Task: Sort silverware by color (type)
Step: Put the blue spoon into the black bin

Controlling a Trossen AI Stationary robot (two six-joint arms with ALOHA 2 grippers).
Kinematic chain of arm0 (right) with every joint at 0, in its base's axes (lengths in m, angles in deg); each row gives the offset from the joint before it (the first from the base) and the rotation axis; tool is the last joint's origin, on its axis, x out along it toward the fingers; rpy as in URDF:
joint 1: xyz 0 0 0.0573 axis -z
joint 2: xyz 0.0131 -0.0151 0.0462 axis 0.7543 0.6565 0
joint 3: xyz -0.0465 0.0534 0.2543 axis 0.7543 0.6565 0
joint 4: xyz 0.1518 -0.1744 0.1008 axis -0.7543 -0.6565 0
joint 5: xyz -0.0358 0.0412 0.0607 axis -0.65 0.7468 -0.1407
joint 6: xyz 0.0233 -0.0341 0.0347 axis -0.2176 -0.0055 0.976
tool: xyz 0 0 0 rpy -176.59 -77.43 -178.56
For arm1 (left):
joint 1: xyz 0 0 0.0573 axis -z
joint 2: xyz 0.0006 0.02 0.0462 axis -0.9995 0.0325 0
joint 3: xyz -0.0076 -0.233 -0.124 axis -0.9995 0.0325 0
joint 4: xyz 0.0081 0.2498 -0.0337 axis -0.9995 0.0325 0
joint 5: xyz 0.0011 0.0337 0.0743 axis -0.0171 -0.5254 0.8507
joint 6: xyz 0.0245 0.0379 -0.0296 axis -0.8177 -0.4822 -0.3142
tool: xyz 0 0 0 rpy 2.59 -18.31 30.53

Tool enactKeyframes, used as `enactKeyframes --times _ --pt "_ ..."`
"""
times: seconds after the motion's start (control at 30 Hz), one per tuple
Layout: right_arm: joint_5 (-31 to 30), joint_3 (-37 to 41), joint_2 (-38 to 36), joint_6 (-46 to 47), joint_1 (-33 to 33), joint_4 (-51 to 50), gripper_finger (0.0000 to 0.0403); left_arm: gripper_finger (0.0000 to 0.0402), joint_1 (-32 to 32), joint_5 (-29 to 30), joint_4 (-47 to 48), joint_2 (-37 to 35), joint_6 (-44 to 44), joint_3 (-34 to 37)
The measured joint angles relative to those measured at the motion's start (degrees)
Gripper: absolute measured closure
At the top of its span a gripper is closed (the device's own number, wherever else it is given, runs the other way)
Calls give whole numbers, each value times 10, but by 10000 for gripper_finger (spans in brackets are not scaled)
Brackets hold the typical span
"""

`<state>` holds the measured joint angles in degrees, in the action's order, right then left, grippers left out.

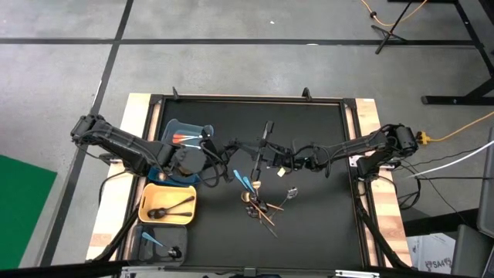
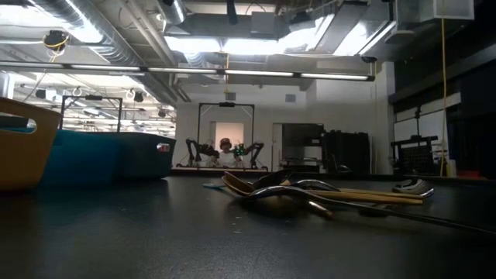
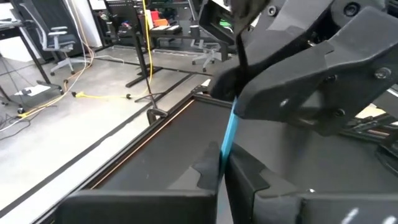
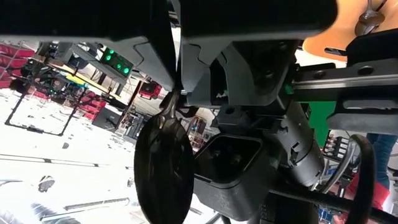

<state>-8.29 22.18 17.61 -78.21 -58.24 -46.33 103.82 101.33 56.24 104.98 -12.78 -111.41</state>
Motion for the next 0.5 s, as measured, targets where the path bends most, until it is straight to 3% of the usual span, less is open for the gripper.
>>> enactKeyframes --times 0.33,0.5 --pt "1 0 0 7 0 -3 399 399 0 0 4 0 3 0" --pt "1 0 0 13 0 -20 372 399 0 8 10 0 7 0"
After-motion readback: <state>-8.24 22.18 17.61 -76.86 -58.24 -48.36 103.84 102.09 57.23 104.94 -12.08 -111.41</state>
